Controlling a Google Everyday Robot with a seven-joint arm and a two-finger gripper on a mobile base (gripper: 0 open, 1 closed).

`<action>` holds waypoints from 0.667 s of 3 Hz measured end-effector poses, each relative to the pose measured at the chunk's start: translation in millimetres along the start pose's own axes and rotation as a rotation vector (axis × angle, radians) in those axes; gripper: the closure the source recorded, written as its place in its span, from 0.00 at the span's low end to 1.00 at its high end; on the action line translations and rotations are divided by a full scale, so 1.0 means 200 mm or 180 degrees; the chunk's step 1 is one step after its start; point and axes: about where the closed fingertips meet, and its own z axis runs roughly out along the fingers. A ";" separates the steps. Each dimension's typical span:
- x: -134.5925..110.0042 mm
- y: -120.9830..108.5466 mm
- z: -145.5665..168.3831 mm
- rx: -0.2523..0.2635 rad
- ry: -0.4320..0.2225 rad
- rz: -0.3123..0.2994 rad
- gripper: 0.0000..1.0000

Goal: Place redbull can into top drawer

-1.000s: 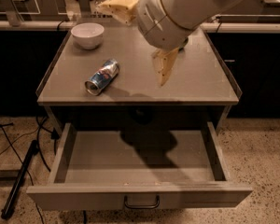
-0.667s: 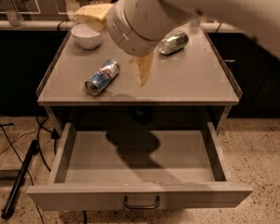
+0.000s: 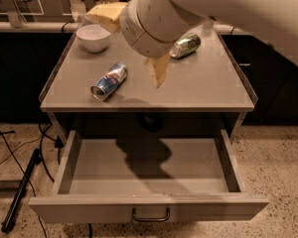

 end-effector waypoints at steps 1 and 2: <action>0.02 -0.01 0.08 -0.0042 0.0107 -0.0058 0.00; 0.06 -0.06 0.22 -0.0105 0.0237 -0.0193 0.00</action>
Offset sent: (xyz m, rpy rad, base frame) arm 0.0713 0.0377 -0.0356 -0.1536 -0.1066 -0.0214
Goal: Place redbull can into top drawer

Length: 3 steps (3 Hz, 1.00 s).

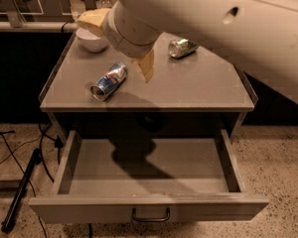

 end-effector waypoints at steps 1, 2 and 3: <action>0.03 -0.04 0.14 -0.0076 0.0111 -0.0116 0.00; 0.06 -0.07 0.28 -0.0157 0.0208 -0.0224 0.00; 0.08 -0.08 0.41 -0.0267 0.0383 -0.0351 0.00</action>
Offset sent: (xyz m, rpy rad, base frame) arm 0.0783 0.0402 -0.0455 -0.1533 -0.0644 -0.0156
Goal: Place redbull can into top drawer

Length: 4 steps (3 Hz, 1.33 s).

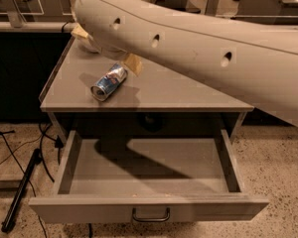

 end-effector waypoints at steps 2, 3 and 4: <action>0.01 0.03 0.06 -0.0118 0.0098 -0.0101 0.00; 0.03 0.08 0.14 -0.0297 0.0192 -0.0222 0.00; 0.04 0.13 0.22 -0.0506 0.0235 -0.0302 0.00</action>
Offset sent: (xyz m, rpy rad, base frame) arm 0.0218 -0.0090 -0.0237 -0.1348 -0.0374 -0.0336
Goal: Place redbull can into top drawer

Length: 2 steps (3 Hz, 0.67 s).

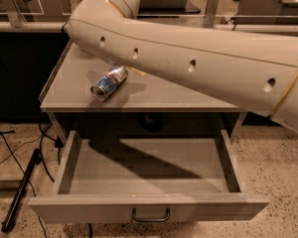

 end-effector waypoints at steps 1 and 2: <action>0.00 0.05 0.06 -0.0193 -0.0034 -0.0024 0.00; -0.01 0.09 0.12 -0.0334 -0.0189 0.0023 0.00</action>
Offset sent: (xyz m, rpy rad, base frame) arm 0.0127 -0.0170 -0.0347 -0.0585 0.1530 -0.0671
